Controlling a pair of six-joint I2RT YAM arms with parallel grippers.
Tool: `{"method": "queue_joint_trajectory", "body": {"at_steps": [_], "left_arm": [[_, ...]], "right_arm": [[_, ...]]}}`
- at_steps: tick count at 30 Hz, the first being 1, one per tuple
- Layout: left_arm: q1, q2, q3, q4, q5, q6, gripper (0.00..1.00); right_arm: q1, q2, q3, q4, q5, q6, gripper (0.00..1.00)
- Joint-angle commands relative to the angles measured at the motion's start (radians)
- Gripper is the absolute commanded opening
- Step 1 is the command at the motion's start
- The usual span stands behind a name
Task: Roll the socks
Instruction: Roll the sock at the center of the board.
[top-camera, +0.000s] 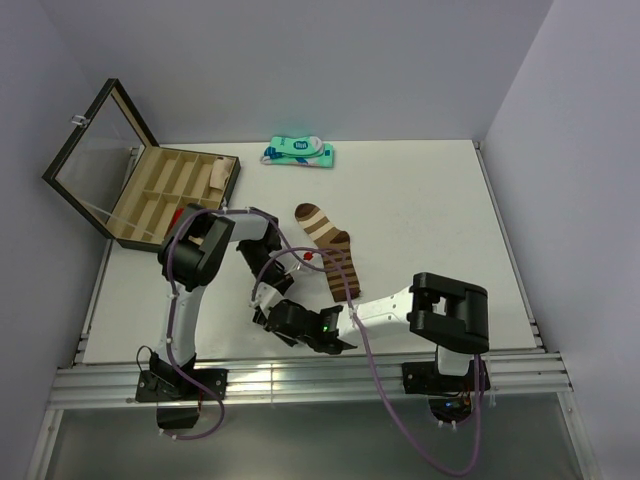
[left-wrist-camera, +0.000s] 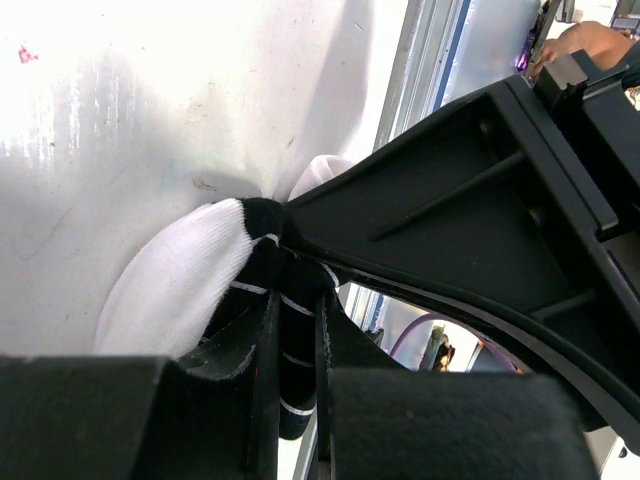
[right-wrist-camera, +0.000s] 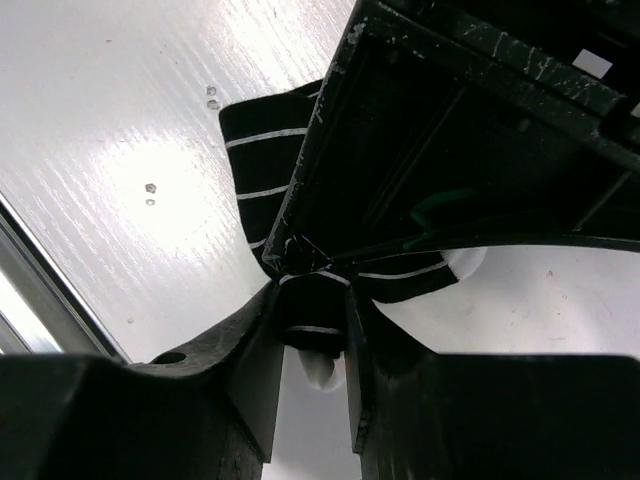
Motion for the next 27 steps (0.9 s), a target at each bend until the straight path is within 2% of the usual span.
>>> {"method": "queue_joint_trajectory", "body": {"at_steps": [1,7,13,20,24,27], "left_arm": [[-0.004,-0.011,0.003,0.087,-0.031,0.024,0.07],[0.020,-0.064,0.012,0.091,0.038,0.032,0.30],[0.077,-0.100,0.039,0.080,0.109,0.035,0.42],[0.215,-0.158,0.039,0.143,0.173,-0.028,0.41],[0.286,-0.238,-0.022,0.341,0.152,-0.190,0.38],[0.339,-0.359,-0.103,0.494,0.109,-0.343,0.38]], "right_arm": [[-0.004,0.014,0.013,0.035,0.032,0.024,0.13],[-0.015,-0.043,-0.039,0.024,0.016,0.038,0.07],[-0.016,-0.068,-0.049,-0.014,-0.009,0.049,0.05],[-0.050,-0.121,-0.066,-0.071,-0.101,0.050,0.04],[-0.088,-0.146,-0.049,-0.112,-0.191,0.036,0.02],[-0.134,-0.166,-0.044,-0.135,-0.279,0.035,0.01]]}}
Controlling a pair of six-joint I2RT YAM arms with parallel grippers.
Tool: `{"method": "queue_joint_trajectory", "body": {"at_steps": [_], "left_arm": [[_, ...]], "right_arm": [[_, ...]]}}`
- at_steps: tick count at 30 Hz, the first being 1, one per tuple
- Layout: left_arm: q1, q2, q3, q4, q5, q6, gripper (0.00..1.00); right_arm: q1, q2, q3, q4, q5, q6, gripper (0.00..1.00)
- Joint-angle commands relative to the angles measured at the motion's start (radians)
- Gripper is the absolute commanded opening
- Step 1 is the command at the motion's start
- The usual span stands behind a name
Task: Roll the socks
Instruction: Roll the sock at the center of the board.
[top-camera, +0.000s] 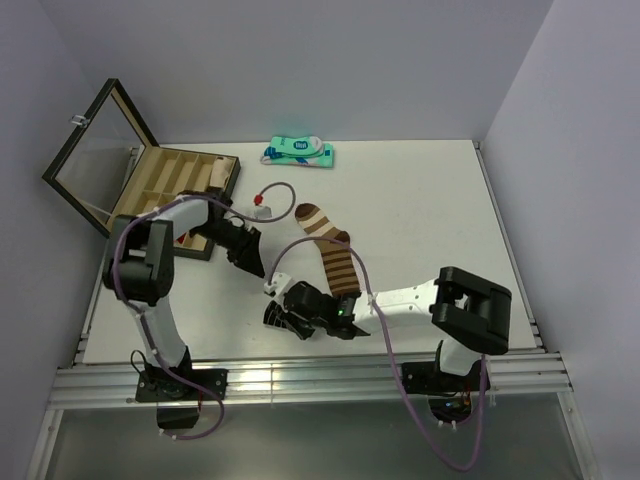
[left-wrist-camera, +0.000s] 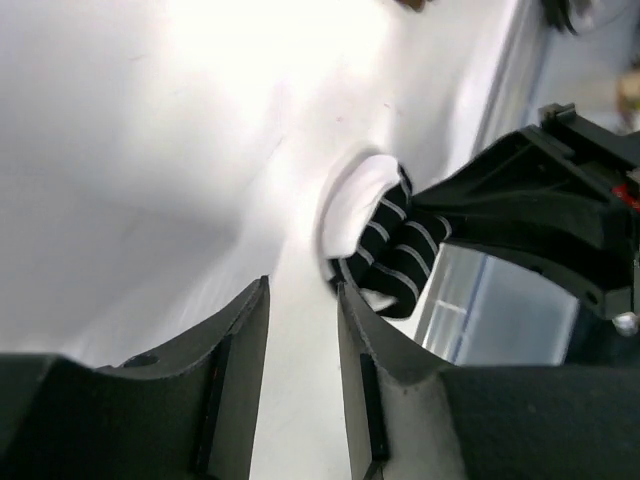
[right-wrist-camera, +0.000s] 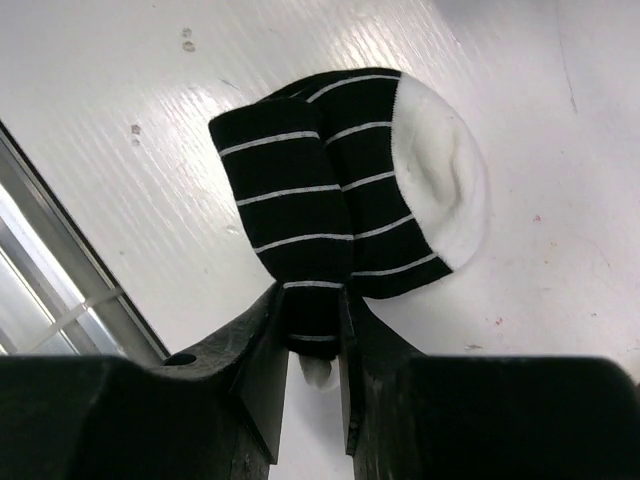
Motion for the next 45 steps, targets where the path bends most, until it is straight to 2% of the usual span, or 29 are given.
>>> {"method": "queue_joint_trajectory", "body": {"at_steps": [1,5,10,13,18,21,24,25,33,39,45], "left_arm": [[0.050,-0.200,-0.072,0.296,-0.064,-0.221,0.39],[0.128,-0.346,-0.169,0.501,-0.177,-0.403,0.39],[0.188,-0.500,-0.255,0.641,-0.289,-0.490,0.41],[0.196,-0.616,-0.336,0.730,-0.332,-0.510,0.43],[0.182,-0.788,-0.422,0.799,-0.339,-0.426,0.49],[0.115,-0.855,-0.479,0.794,-0.369,-0.317,0.53],[-0.017,-0.889,-0.537,0.764,-0.444,-0.211,0.56],[-0.102,-0.894,-0.566,0.758,-0.463,-0.169,0.56],[-0.397,-0.934,-0.733,0.831,-0.601,-0.090,0.60],[-0.535,-0.874,-0.763,0.874,-0.672,-0.116,0.60],[-0.574,-0.821,-0.763,0.948,-0.687,-0.142,0.60]], "right_arm": [[-0.057,-0.057,0.016,-0.058,-0.121,-0.007,0.01],[-0.125,-0.041,0.057,-0.124,-0.266,-0.009,0.01],[-0.224,0.048,0.128,-0.207,-0.407,-0.024,0.01],[-0.273,0.088,0.158,-0.252,-0.513,-0.032,0.01],[-0.346,0.194,0.272,-0.389,-0.656,-0.064,0.02],[-0.375,0.263,0.349,-0.460,-0.705,-0.070,0.03],[-0.399,0.324,0.421,-0.526,-0.724,-0.073,0.04],[-0.402,0.340,0.451,-0.539,-0.733,-0.075,0.03],[-0.465,0.403,0.488,-0.554,-0.837,-0.045,0.06],[-0.487,0.418,0.494,-0.560,-0.860,-0.041,0.07],[-0.491,0.420,0.481,-0.551,-0.865,-0.039,0.07]]}}
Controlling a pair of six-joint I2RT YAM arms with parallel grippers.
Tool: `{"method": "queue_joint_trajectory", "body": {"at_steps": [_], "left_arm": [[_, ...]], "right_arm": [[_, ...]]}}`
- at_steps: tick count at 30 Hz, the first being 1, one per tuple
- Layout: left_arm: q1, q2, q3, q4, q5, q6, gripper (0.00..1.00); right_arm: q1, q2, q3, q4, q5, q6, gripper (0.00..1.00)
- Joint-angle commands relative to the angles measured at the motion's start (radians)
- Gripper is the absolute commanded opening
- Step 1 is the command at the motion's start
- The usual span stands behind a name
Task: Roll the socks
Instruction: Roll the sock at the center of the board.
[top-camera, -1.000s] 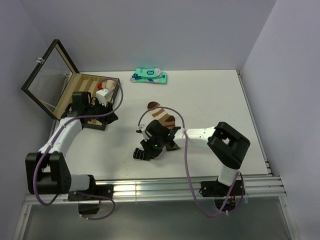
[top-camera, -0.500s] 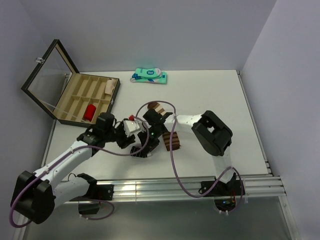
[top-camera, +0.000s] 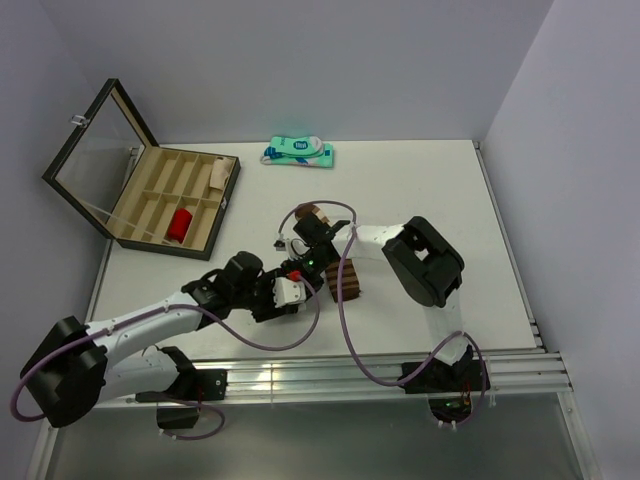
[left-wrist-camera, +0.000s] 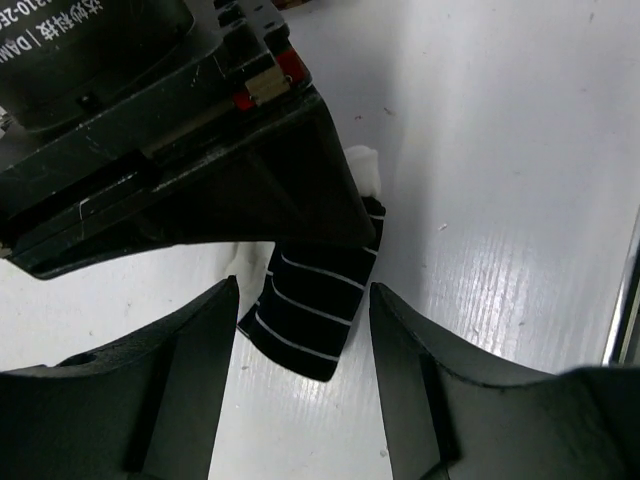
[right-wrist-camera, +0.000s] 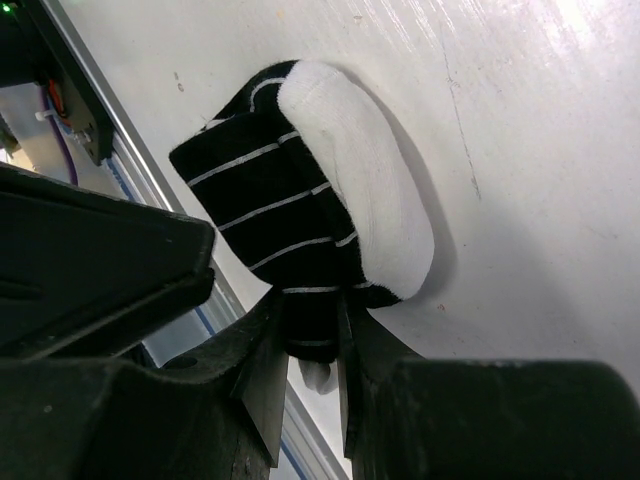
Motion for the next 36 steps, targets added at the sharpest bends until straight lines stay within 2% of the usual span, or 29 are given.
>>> {"method": "queue_joint_trajectory", "body": {"at_steps": [1,12,15,17,20,22,23,25,28,36], "left_arm": [[-0.012,0.028,-0.004,0.100,-0.031,-0.028,0.60],[-0.012,0.159,0.033,0.140,-0.014,-0.089,0.55],[-0.009,0.182,0.055,0.127,0.009,-0.112,0.48],[-0.003,0.202,0.071,0.099,0.047,-0.120,0.38],[0.008,0.230,0.093,0.055,0.082,-0.123,0.22],[0.018,0.244,0.105,0.023,0.107,-0.116,0.12],[0.027,0.261,0.117,-0.008,0.133,-0.114,0.08],[0.043,0.282,0.133,-0.045,0.162,-0.100,0.02],[0.072,0.317,0.171,-0.123,0.202,-0.073,0.00],[0.166,0.428,0.298,-0.320,0.331,0.009,0.00]], "right_arm": [[-0.010,0.026,0.005,-0.031,0.035,-0.002,0.07],[-0.014,0.011,-0.020,-0.006,0.040,0.010,0.07],[-0.014,0.008,-0.023,-0.001,0.047,0.010,0.08],[-0.014,0.005,-0.030,0.005,0.057,0.016,0.10],[-0.016,-0.020,-0.055,0.035,0.086,0.044,0.20],[-0.014,-0.040,-0.075,0.063,0.096,0.070,0.30],[-0.016,-0.062,-0.095,0.089,0.109,0.082,0.37],[-0.019,-0.096,-0.119,0.121,0.132,0.119,0.43],[-0.028,-0.168,-0.173,0.186,0.161,0.182,0.50],[-0.071,-0.423,-0.335,0.285,0.307,0.314,0.57]]}}
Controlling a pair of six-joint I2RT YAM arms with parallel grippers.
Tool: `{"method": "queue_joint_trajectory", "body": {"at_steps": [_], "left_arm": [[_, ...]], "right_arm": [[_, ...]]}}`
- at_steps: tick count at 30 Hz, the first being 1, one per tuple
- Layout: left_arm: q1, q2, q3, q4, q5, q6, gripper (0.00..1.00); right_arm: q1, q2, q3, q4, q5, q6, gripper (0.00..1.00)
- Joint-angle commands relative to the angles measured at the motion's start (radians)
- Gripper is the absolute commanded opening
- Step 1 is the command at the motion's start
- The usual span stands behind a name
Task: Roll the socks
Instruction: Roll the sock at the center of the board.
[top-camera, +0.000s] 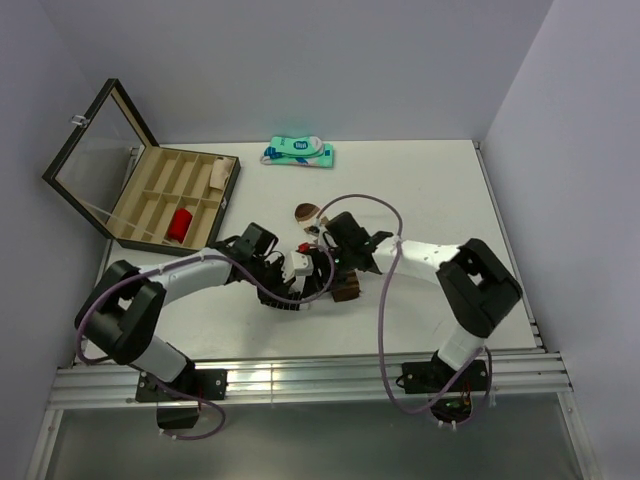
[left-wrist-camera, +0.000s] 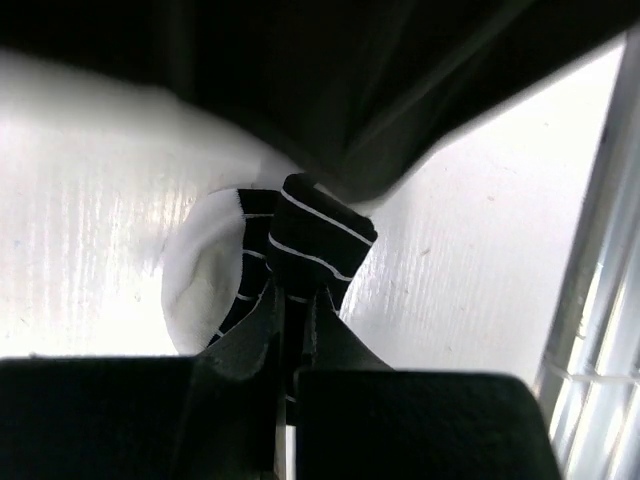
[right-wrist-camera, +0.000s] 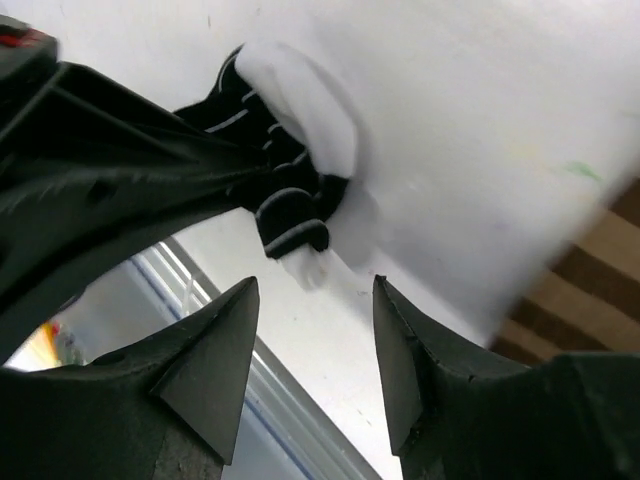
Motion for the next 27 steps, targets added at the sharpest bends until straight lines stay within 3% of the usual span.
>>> {"method": "queue_joint_trajectory", "body": {"at_steps": [1,8,16,21,27], "left_arm": [[0.029,0.055,0.055,-0.163,0.074,0.055,0.00],[0.083,0.163,0.161,-0.309,0.163,0.124,0.00],[0.129,0.348,0.316,-0.511,0.203,0.191,0.00],[0.140,0.437,0.376,-0.588,0.200,0.210,0.00],[0.146,0.541,0.483,-0.687,0.197,0.228,0.00]], "right_arm": [[-0.019,-0.131,-0.063,0.081,0.110,0.081,0.57],[-0.032,-0.330,-0.190,0.133,0.281,0.179,0.60],[-0.006,-0.571,-0.327,0.166,0.504,0.140,0.59],[0.154,-0.647,-0.370,0.235,0.617,0.048,0.60],[0.415,-0.500,-0.310,0.290,0.783,-0.109,0.60]]}}
